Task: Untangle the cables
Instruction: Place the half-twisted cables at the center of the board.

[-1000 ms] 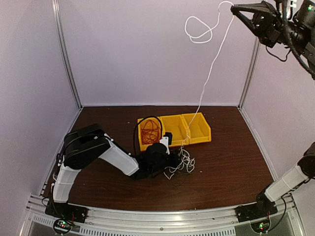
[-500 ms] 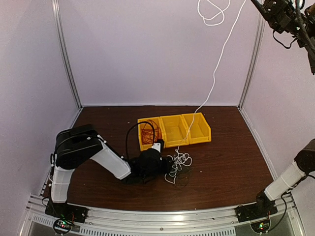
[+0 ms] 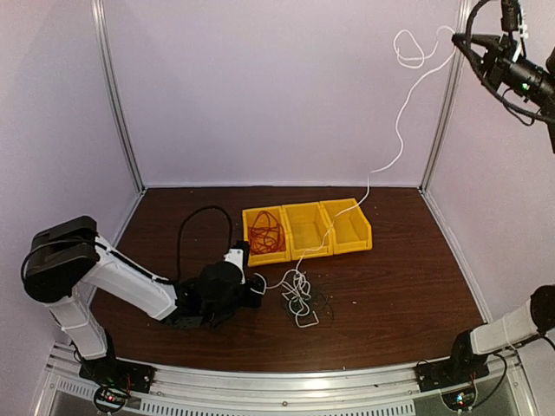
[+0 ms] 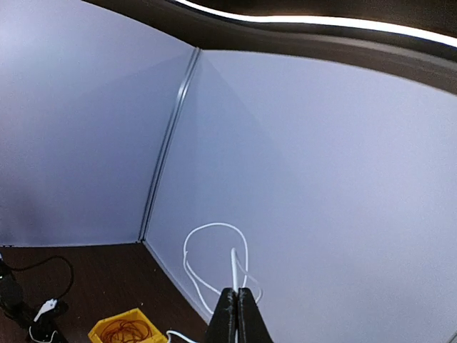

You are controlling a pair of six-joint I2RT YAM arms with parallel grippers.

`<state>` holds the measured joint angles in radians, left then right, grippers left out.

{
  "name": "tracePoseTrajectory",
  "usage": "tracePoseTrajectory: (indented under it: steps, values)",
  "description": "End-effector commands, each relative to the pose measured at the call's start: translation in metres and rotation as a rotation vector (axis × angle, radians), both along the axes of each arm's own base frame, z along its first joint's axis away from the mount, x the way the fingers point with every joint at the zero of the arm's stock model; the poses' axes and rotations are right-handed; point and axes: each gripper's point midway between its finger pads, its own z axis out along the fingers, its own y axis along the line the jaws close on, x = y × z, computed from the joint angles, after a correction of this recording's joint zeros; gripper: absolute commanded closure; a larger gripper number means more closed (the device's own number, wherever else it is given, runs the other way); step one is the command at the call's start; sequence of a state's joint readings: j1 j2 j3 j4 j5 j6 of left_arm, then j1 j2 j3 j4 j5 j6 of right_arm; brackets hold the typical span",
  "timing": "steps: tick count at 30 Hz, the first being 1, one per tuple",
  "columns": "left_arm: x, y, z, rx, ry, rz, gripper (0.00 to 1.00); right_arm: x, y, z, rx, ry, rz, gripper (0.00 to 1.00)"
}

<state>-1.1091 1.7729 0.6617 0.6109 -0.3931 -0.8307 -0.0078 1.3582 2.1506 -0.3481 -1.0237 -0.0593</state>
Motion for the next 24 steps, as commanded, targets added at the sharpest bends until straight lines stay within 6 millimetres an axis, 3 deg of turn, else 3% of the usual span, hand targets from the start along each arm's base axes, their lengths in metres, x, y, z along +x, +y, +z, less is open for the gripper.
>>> tracePoseTrajectory:
  steps: [1, 4, 7, 9, 11, 14, 16, 18, 20, 24]
  values:
    - [0.009, 0.042, 0.037, 0.067, -0.161, 0.111, 0.88, 0.061, -0.056, -0.122, -0.091, 0.253, -0.283, 1.0]
    - [0.01, 0.059, 0.052, 0.113, -0.217, 0.143, 0.89, 0.074, -0.11, -0.195, -0.088, 0.403, -0.462, 1.0]
    - [0.01, 0.065, 0.07, 0.129, -0.277, 0.141, 0.9, 0.075, -0.145, -0.254, -0.104, 0.521, -0.586, 1.0]
    - [0.011, 0.065, 0.081, 0.137, -0.307, 0.134, 0.9, 0.075, -0.157, -0.299, -0.154, 0.619, -0.647, 1.0]
    - [0.01, 0.059, 0.093, 0.137, -0.339, 0.097, 0.89, 0.07, -0.165, -0.357, -0.223, 0.73, -0.676, 1.0]
    - [0.004, 0.036, 0.108, 0.131, -0.396, -0.028, 0.88, 0.057, -0.171, -0.435, -0.348, 0.879, -0.681, 0.99]
    - [-0.001, 0.02, 0.116, 0.127, -0.424, -0.106, 0.87, 0.047, -0.171, -0.475, -0.433, 0.969, -0.646, 0.92]
    - [-0.002, 0.007, 0.126, 0.122, -0.455, -0.159, 0.89, 0.034, -0.165, -0.5, -0.521, 1.016, -0.567, 0.81]
    - [-0.002, -0.007, 0.146, 0.114, -0.5, -0.199, 0.92, 0.022, -0.151, -0.507, -0.548, 1.041, -0.47, 0.7]
    - [0.002, -0.035, 0.179, 0.119, -0.571, -0.265, 0.94, 0.005, -0.115, -0.482, -0.529, 0.944, -0.273, 0.53]
